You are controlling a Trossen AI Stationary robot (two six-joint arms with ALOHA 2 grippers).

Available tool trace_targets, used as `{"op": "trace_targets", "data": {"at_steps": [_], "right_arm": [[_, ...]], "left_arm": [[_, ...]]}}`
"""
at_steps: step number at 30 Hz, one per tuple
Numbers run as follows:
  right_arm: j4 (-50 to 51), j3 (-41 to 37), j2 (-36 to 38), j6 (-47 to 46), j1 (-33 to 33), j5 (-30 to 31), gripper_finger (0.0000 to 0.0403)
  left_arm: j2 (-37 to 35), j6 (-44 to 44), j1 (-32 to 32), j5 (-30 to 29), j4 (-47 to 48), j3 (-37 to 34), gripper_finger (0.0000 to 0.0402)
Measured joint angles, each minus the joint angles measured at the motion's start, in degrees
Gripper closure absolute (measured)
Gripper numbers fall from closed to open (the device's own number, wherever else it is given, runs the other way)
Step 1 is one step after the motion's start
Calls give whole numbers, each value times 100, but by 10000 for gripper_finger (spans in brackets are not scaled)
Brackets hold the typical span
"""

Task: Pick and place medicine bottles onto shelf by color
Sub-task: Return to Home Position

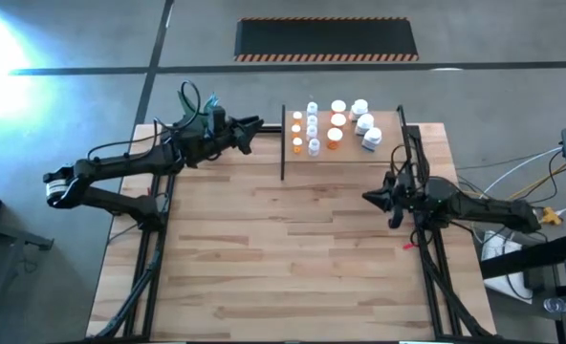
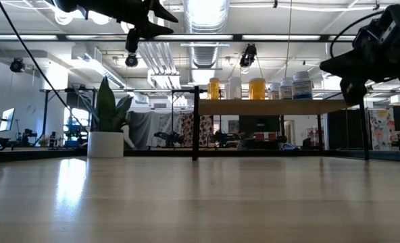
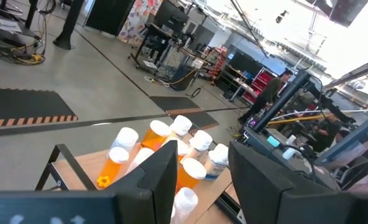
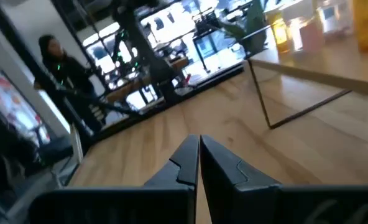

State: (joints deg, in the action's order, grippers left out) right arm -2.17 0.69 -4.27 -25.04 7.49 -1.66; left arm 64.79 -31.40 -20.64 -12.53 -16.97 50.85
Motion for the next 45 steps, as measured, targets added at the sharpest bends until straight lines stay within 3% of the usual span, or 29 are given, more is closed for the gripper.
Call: {"op": "trace_targets", "data": {"at_steps": [6,11,15,17,22,26,32,39,45], "right_arm": [[161,9,-74,675,-189,-82,394],[170,9,-151,707,-189,-95,394],[168,10,-147,707,-189,-103,394],[167,10,-147,709,-189,-115,394],[170,9,-147,707,-186,-119,394],[167,9,-153,707,-186,-119,394],[156,9,-147,708,-186,-125,394],[151,9,-150,709,-186,-130,394],[150,9,-150,709,-186,-130,394]], "left_arm": [[-2,19,0,1,4,-51,275],[-2,69,0,9,2,-52,275],[-6,694,2,167,-5,-50,278],[-17,1036,9,415,-16,-50,294],[-466,1322,11,1047,581,-181,389],[-1483,1674,13,1074,1126,-783,400],[-3248,1827,40,1008,1141,-2214,401],[-3563,1825,646,825,309,-3137,401],[-3634,1868,1494,-516,-1445,-4181,402]]}}
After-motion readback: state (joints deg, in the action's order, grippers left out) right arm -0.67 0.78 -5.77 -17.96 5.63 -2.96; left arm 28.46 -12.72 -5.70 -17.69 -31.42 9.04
